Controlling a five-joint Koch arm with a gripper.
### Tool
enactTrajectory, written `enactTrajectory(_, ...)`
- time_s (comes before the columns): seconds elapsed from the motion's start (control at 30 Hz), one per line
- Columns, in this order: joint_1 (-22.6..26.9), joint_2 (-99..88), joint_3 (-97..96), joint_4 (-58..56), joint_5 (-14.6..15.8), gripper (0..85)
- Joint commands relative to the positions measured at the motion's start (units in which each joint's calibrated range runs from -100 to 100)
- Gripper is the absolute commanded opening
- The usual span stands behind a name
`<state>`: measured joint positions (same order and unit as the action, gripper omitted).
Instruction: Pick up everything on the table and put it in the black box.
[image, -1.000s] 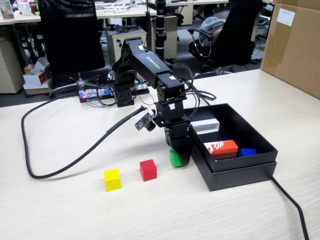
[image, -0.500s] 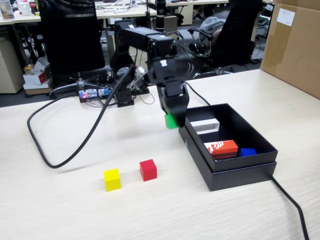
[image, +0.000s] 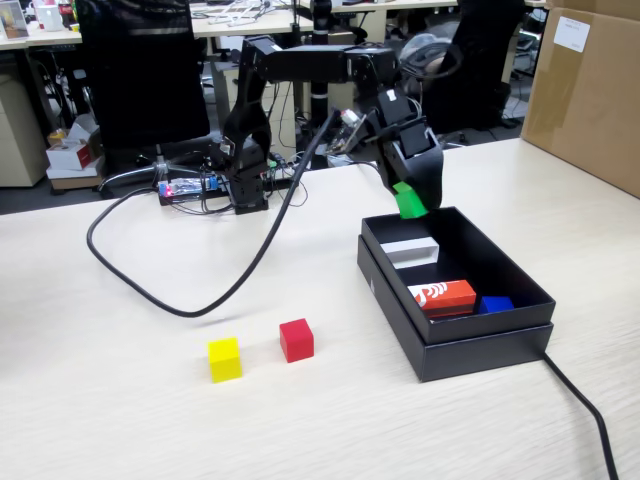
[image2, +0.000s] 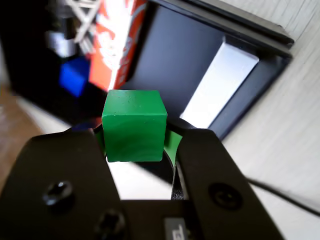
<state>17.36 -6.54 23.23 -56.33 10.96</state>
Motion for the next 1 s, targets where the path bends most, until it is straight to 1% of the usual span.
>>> enactTrajectory(0.0, 0.20, 2.69, 3.06, 3.50, -0.10, 0.9)
enactTrajectory(0.2, -0.10, 5.68, -1.93, 7.39, -0.34, 1.2)
enactTrajectory(0.27, -0.05, 5.91, -2.29, 7.39, -0.83, 13.2)
enactTrajectory(0.43, -0.24, 5.79, -2.74, 7.39, -1.07, 14.8)
enactTrajectory(0.53, -0.34, 5.33, -3.01, 7.39, -1.37, 25.7)
enactTrajectory(0.7, -0.44, 3.27, -3.01, 7.39, -1.66, 26.6)
enactTrajectory(0.9, -0.98, -6.03, -1.38, 7.30, -1.76, 26.7)
enactTrajectory(0.93, -1.12, -8.32, -1.11, 7.30, -1.71, 27.3)
enactTrajectory(0.97, -1.37, -10.96, -0.93, 7.22, -1.76, 30.7)
